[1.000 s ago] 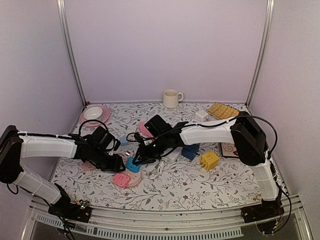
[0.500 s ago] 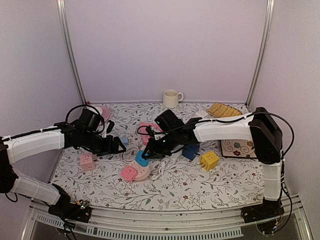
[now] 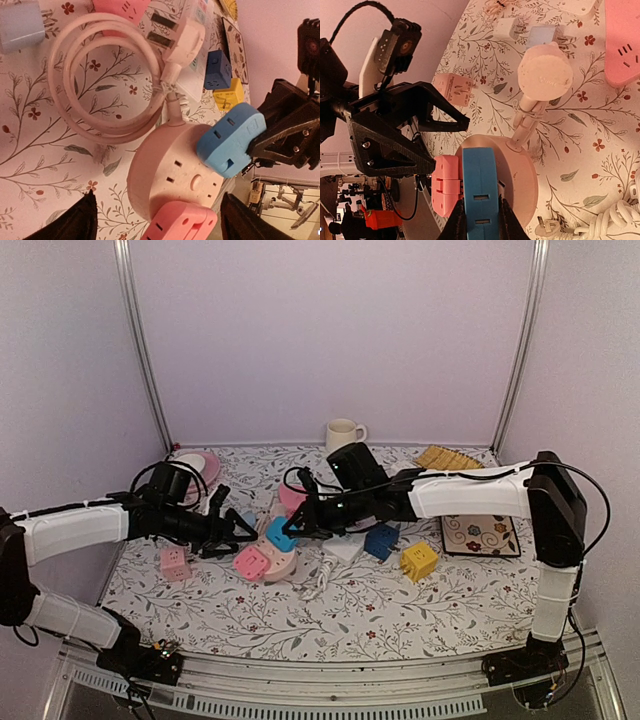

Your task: Pull the plug off the socket

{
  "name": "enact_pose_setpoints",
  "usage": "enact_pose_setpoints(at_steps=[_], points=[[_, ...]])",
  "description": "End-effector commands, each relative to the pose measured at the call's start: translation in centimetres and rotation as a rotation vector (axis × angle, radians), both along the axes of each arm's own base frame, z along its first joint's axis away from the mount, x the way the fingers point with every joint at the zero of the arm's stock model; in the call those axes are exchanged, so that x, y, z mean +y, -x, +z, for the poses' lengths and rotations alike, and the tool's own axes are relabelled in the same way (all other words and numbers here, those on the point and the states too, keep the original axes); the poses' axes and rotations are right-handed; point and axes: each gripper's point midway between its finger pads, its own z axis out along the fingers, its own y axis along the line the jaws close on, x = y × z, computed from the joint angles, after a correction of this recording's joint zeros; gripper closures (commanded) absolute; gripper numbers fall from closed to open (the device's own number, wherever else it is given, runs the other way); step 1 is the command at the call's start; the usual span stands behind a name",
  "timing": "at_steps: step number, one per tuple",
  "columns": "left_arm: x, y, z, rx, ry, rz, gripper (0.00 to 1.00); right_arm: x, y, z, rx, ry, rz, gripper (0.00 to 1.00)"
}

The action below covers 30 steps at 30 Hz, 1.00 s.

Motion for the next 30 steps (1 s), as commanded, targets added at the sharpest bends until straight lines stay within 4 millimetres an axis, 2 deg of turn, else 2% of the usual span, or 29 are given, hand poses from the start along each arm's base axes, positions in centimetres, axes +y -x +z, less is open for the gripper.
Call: enact_pose_setpoints(at_steps=[1, 11, 14, 19, 22, 25, 27, 30], points=[[-1.0, -0.4, 1.1, 0.022, 0.128, -0.038, 0.15, 1.0, 0.4, 7.4, -0.134, -0.211, 0.067, 0.98], [-0.9, -0.8, 2.1, 0.078, 0.265, -0.054, 0.26, 1.4, 0.2, 10.3, -0.180, -0.320, 0.103, 0.97], [-0.8, -0.9, 2.6, 0.087, 0.301, -0.056, 0.32, 1.4, 0.2, 11.3, -0.190, -0.361, 0.115, 0.98], [-0.8, -0.9, 3.7, 0.090, 0.353, -0.064, 0.43, 1.3, -0.6, 11.8, -0.191, -0.385, 0.108, 0.98], [-0.6, -1.0, 3.8, 0.089, 0.362, -0.060, 0.55, 1.5, -0.7, 11.9, -0.186, -0.397, 0.114, 0.97], [-0.5, -1.1, 3.5, 0.094, 0.359, -0.050, 0.74, 1.7, -0.7, 12.2, -0.188, -0.412, 0.126, 0.98], [-0.2, -1.2, 2.8, 0.109, 0.333, -0.032, 0.87, 1.9, -0.5, 12.6, -0.194, -0.430, 0.137, 0.97], [0.4, -1.4, 1.2, 0.130, 0.272, 0.004, 0.99, 1.9, -0.3, 13.5, -0.210, -0.465, 0.153, 0.98]])
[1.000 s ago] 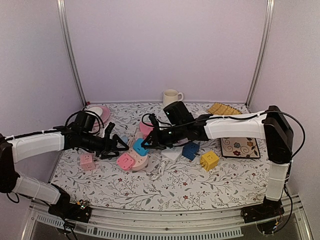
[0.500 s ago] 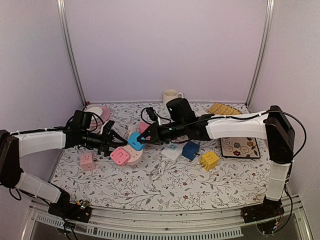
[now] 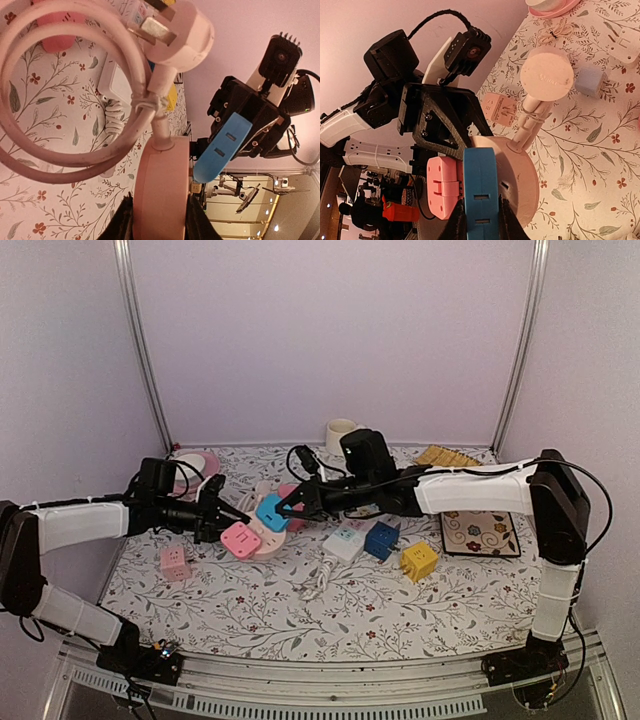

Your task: Pull the plug off the socket

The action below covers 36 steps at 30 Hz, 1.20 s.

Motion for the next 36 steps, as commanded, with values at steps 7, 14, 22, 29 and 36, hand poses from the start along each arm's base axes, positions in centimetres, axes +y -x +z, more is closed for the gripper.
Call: enact_pose_setpoints(at_steps=[7, 14, 22, 29, 36], points=[[2.6, -1.0, -4.9, 0.023, -0.243, 0.114, 1.00, 0.4, 0.8, 9.4, -0.165, -0.271, 0.068, 0.98], [3.2, -2.1, -3.7, -0.048, -0.274, 0.164, 1.00, -0.6, 0.2, 7.7, -0.123, -0.210, 0.020, 0.97], [3.0, -3.2, -0.9, -0.118, -0.253, 0.185, 1.00, -5.8, 0.9, -1.4, -0.066, 0.125, -0.101, 0.97], [2.9, -3.7, -0.1, -0.141, -0.250, 0.186, 1.00, -10.7, 5.2, -7.4, 0.033, 0.259, -0.145, 0.97], [2.7, -4.1, 0.1, -0.151, -0.251, 0.182, 1.00, -13.2, 8.2, -12.1, 0.132, 0.332, -0.162, 0.97]])
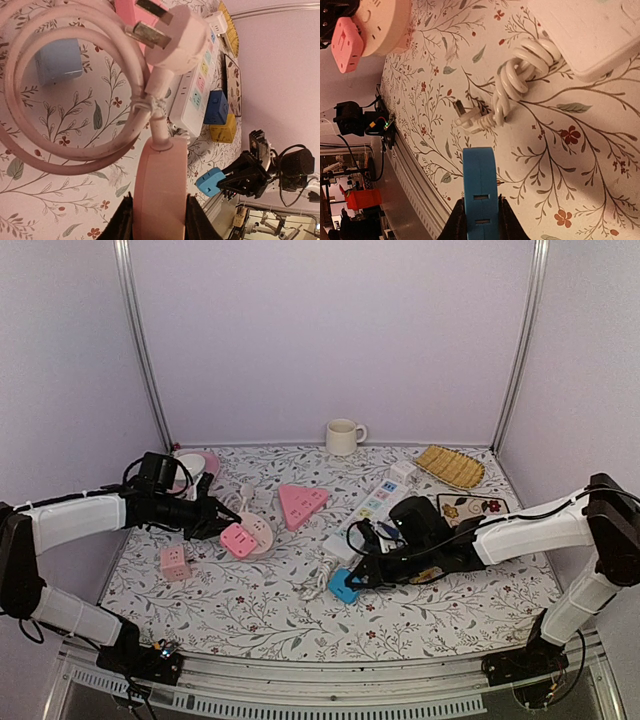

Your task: Pull the plug off the socket

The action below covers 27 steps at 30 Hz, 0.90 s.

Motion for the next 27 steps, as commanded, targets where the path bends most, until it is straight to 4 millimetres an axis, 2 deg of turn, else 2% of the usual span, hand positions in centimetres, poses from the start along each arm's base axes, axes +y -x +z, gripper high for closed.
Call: enact_pose_setpoints(at_steps=[1, 15, 21, 26, 27], points=[[-0.6, -1.4, 3.0, -0.109, 0.032, -0.026, 1.00, -0.5, 0.6, -0.5, 0.013, -0.011, -0.038, 0.97], [-0.5, -0.9, 2.5, -0.098, 0.028, -0.024, 1.00, -1.0, 1.1, -3.9, 0.082, 0.064, -0.052, 0.96], [-0.5, -0.7, 2.5, -0.097, 0.027, -0.026, 1.00, -2.5, 0.5, -4.7, 0.080, 0.117, -0.108, 0.96], [-0.5, -0.6, 2.6, -0.100, 0.025, -0.026, 1.00, -4.1, 0.1, -5.1, 0.083, 0.165, -0.167, 0.83], [-0.5, -0.5, 2.5, -0.100, 0.024, -0.027, 1.00, -4.2, -0.1, -5.0, 0.079, 0.168, -0.175, 0.77]])
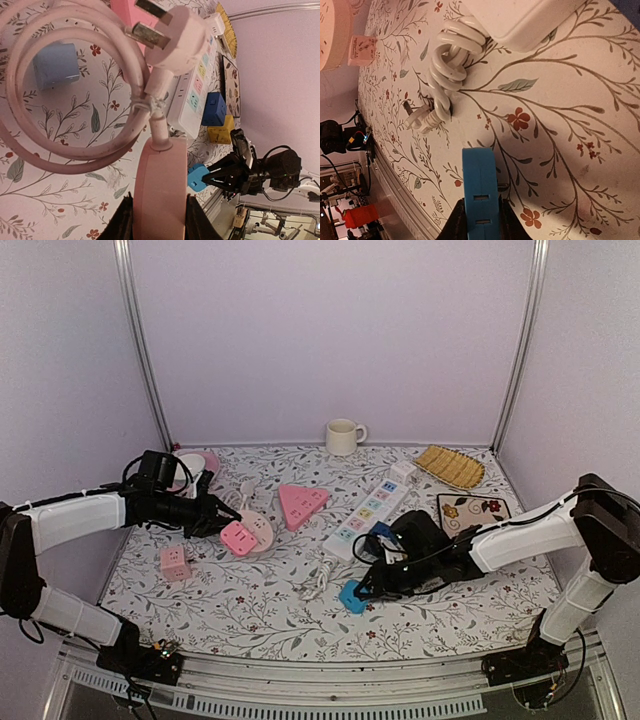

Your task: Pull the plug off the socket

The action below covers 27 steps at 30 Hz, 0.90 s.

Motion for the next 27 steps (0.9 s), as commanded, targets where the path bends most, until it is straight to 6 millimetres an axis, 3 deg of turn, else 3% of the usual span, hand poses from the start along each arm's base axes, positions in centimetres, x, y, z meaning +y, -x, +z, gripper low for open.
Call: enact_pose_setpoints(at_steps=[1, 7, 16, 18, 22, 27], points=[[-0.4, -0.2, 2.0, -0.084, 0.020, -0.026, 1.00, -1.8, -0.6, -0.3, -0.010, 0.066, -0.068, 0.75], [-0.5, -0.1, 1.9, -0.085, 0.018, -0.031, 1.00, -1.5, -1.2, 0.1, -0.022, 0.090, -0.065, 0.56], [-0.5, -0.1, 2.2, -0.081, 0.011, -0.018, 1.00, 0.0, -3.5, 4.0, -0.155, 0.180, -0.048, 0.28], [-0.3, -0.1, 1.9, -0.062, 0.003, -0.005, 1.00, 1.0, -4.0, 5.2, -0.210, 0.204, -0.032, 0.19], [-0.2, -0.3, 1.2, -0.010, -0.016, 0.027, 1.00, 4.1, -4.9, 8.1, -0.329, 0.223, 0.015, 0.10], [-0.4, -0.6, 1.2, 0.005, -0.038, 0.042, 1.00, 8.7, -5.4, 11.7, -0.471, 0.202, 0.081, 0.07]])
